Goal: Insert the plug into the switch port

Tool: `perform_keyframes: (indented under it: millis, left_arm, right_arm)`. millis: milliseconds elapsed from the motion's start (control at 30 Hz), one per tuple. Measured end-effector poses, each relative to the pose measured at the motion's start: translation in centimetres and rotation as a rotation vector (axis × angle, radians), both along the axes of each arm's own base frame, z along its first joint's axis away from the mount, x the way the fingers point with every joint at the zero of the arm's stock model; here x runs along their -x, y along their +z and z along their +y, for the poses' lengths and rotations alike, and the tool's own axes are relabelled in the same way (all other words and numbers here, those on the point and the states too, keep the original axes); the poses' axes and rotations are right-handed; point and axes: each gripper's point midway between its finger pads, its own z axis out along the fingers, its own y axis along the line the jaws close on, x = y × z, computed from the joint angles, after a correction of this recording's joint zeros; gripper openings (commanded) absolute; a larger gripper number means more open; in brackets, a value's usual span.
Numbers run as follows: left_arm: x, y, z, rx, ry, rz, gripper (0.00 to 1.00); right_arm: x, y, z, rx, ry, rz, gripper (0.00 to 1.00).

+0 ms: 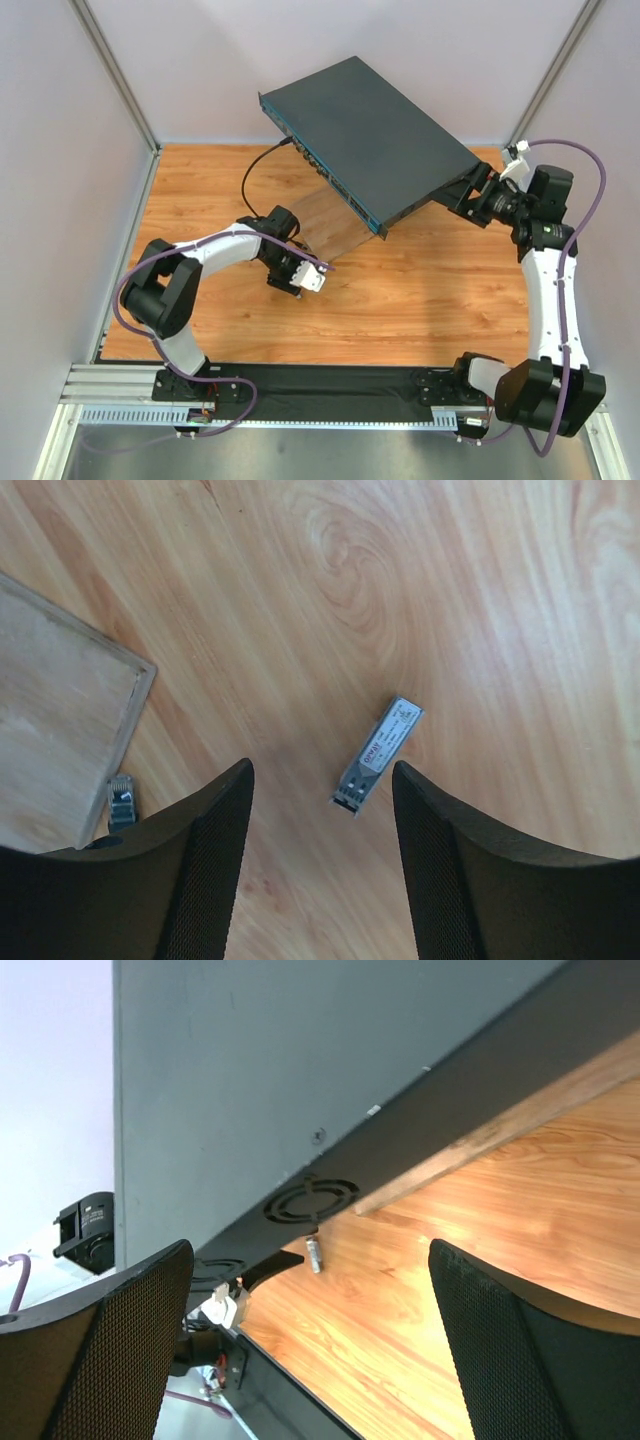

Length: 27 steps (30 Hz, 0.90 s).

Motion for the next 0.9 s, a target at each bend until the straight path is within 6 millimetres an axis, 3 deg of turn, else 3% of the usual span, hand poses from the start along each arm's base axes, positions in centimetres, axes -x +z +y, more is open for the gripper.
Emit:
perform_keyframes:
  millis: [267, 367, 467, 700, 800, 900]
  left_arm:
    - [-0.1, -1.9, 0.6, -0.055, -0.105, -0.017, 0.59]
    - [0.0, -2.0, 1.0, -0.075, -0.13, -0.025, 0.49]
    - [0.2, -2.4, 1.5, -0.096, -0.144, -0.017, 0.3]
    - [1.1, -2.3, 2.4, -0.143, -0.157, 0.027, 0.12]
    - [2.4, -1.5, 2.9, -0.149, -0.137, 0.072, 0.08]
    - [4.0, 1.8, 2.8, -0.094, -0.068, 0.101, 0.02]
  right_arm:
    - [1.3, 1.4, -0.8, 0.089, 0.011, -0.056, 1.0]
    - [1.9, 2.5, -0.8, 0.123, 0.022, -0.095, 1.0]
    - [2.3, 3.5, -0.8, 0.154, 0.032, -0.137, 1.0]
    - [3.6, 5.2, -0.5, 0.218, 0.066, -0.215, 1.0]
    - [4.4, 6.1, -0.4, 0.253, 0.083, -0.252, 1.0]
    - [5.5, 7.4, -0.2, 0.3, 0.106, -0.311, 1.0]
